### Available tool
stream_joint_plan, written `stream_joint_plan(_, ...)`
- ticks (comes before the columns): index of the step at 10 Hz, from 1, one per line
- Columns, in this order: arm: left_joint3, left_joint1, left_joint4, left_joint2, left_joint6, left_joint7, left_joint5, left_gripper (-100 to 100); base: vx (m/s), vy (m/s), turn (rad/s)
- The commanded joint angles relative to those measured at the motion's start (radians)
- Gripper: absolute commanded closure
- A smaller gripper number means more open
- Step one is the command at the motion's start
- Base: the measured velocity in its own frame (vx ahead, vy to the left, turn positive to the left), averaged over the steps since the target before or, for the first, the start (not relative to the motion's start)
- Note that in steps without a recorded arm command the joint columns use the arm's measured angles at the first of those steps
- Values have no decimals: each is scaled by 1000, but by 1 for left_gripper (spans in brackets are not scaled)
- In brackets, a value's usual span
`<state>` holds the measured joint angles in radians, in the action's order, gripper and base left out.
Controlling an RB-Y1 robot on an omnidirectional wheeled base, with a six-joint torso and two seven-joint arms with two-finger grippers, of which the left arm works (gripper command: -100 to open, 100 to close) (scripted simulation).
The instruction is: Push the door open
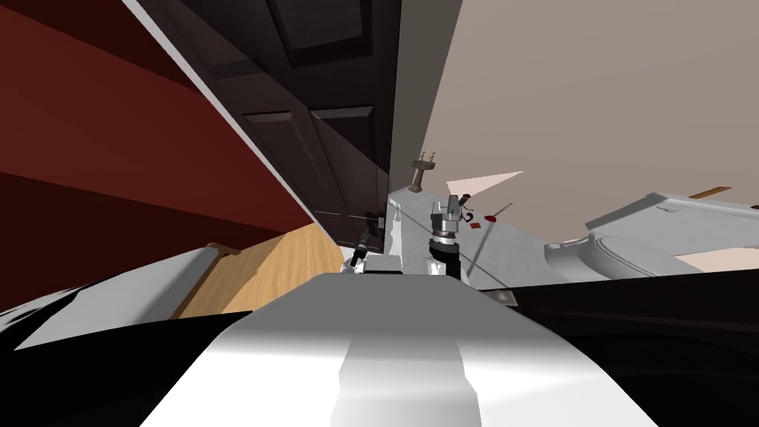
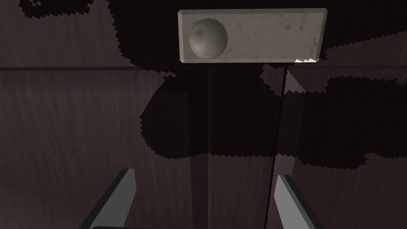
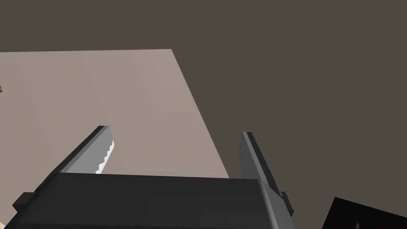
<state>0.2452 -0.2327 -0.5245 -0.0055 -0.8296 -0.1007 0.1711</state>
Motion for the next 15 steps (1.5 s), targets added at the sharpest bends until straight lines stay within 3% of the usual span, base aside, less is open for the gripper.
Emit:
stream_joint_plan(1,-3,-1,0,21,-1,0,1,-100,210,39,-21)
stream_joint_plan(3,-6,-1,2,25,-4,-3,2,-100,229,-60,-24)
stream_joint_plan(5,-9,-1,4,14,-7,-5,2,-100,157,-155,-21)
stream_joint_plan(8,-14,0,6,-38,-11,-8,3,-100,127,-151,-8)
stream_joint_plan(9,-17,-3,20,-26,-18,-8,5,-100,39,-47,12)
stream_joint_plan(10,-17,-3,20,-26,-18,-8,5,100,-7,6,-7)
stream_joint_plan(15,-17,-3,20,-26,-18,-8,5,100,-6,7,-6)
